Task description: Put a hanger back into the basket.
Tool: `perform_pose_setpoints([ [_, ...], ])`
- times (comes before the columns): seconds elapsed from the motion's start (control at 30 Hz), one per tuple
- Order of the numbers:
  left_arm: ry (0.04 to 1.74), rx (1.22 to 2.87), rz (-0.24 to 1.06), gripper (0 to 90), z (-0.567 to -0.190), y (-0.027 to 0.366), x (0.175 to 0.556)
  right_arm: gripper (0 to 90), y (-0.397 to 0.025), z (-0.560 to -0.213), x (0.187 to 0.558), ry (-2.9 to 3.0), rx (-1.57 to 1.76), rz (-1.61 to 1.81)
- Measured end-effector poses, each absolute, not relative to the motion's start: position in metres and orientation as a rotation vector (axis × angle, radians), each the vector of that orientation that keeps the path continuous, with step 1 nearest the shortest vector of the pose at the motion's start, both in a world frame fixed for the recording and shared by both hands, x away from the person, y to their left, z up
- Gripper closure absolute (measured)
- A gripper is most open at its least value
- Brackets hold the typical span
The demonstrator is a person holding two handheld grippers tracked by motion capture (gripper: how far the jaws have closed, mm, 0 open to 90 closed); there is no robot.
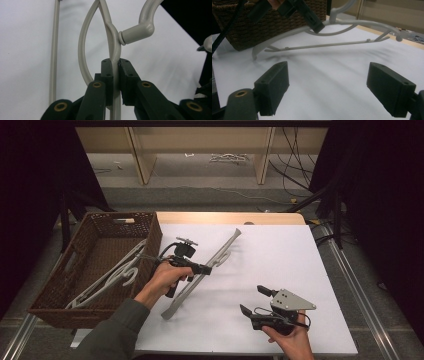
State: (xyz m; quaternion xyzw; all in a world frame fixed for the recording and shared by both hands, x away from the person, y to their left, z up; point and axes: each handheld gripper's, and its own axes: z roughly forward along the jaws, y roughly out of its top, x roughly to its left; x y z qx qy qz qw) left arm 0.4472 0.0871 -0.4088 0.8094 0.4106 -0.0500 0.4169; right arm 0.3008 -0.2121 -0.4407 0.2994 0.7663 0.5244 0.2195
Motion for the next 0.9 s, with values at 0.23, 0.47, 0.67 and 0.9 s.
perform_pose_setpoints([
  [0.23,1.031,1.915,-0.143,82.6,-0.387,0.098,0.44,19.0,-0.212,-0.44,0.301,2.118,0.836,1.456],
  [0.47,1.007,1.897,-0.124,82.6,-0.363,0.106,0.428,19.0,-0.212,-0.441,0.301,2.112,0.833,1.454],
  [0.67,0.981,1.87,-0.085,82.6,-0.335,0.114,0.42,19.0,-0.212,-0.441,0.301,2.116,0.824,1.449],
  [0.9,0.935,1.884,-0.017,82.5,-0.303,0.123,0.407,19.0,-0.211,-0.441,0.301,2.107,0.826,1.454],
])
